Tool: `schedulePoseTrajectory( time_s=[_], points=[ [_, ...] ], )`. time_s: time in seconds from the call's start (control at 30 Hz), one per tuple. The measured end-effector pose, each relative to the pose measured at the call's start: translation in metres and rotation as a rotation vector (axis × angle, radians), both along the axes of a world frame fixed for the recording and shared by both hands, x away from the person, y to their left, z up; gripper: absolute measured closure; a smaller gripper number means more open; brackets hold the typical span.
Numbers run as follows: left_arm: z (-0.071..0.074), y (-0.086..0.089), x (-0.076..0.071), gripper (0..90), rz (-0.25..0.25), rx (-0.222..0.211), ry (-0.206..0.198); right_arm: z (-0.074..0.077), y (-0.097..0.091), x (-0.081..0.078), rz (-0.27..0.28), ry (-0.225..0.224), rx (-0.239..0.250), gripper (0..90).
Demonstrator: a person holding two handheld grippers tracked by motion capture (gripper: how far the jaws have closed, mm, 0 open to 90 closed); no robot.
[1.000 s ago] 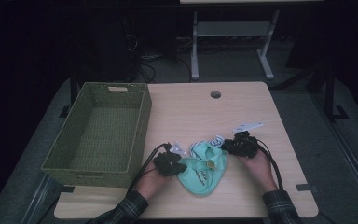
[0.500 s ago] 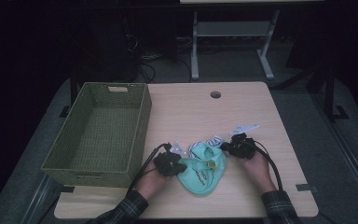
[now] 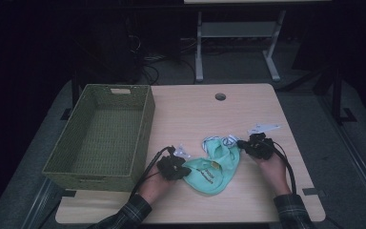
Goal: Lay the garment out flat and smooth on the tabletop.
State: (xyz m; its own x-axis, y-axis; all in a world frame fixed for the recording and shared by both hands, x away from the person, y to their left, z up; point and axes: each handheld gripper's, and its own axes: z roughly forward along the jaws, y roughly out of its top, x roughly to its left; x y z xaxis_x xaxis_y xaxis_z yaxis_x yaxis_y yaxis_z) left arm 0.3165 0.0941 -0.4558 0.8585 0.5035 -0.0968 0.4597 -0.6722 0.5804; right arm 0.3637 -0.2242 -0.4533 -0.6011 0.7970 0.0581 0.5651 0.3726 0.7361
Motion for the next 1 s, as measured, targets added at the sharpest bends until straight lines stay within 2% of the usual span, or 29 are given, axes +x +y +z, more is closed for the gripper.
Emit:
schedulePoseTrajectory(
  time_s=[0.17,0.3,0.47,0.57,0.63,0.67,0.7,0.77,0.8,0.87,1.0],
  points=[
    [0.0,0.0,0.0,89.8,0.002,0.001,0.0,-0.001,-0.016,0.002,-0.047,0.016,0.01,89.5],
    [0.0,0.0,0.0,89.8,0.001,0.003,0.001,-0.004,-0.023,0.005,-0.072,0.024,-0.002,89.6],
    [0.0,0.0,0.0,89.9,0.001,0.001,0.0,-0.011,-0.026,0.008,-0.093,0.071,-0.031,89.6],
    [0.0,0.0,-0.001,89.8,0.003,0.002,0.0,-0.013,-0.024,0.008,-0.09,0.079,-0.037,89.4],
    [0.0,0.0,0.0,89.8,0.009,-0.007,0.006,-0.013,-0.025,0.008,-0.083,0.079,-0.029,87.8],
    [0.0,0.0,0.0,89.6,0.006,-0.013,0.011,-0.012,-0.025,0.008,-0.078,0.075,-0.02,85.0],
    [-0.001,0.001,0.001,86.8,0.001,-0.026,0.019,-0.011,-0.025,0.007,-0.079,0.077,-0.012,78.5],
    [-0.001,0.0,0.001,82.4,0.011,-0.045,0.03,-0.008,-0.025,0.005,-0.072,0.068,-0.005,73.7],
    [-0.001,-0.001,0.0,80.6,0.019,-0.055,0.032,-0.007,-0.026,0.004,-0.074,0.063,0.0,73.0],
    [0.001,0.0,0.0,77.5,0.001,-0.042,0.023,-0.003,-0.027,0.001,-0.083,0.064,0.01,70.8],
    [0.011,0.002,-0.001,76.4,0.011,-0.087,-0.006,0.005,-0.031,-0.008,-0.079,0.059,0.043,74.1]
  ],
)
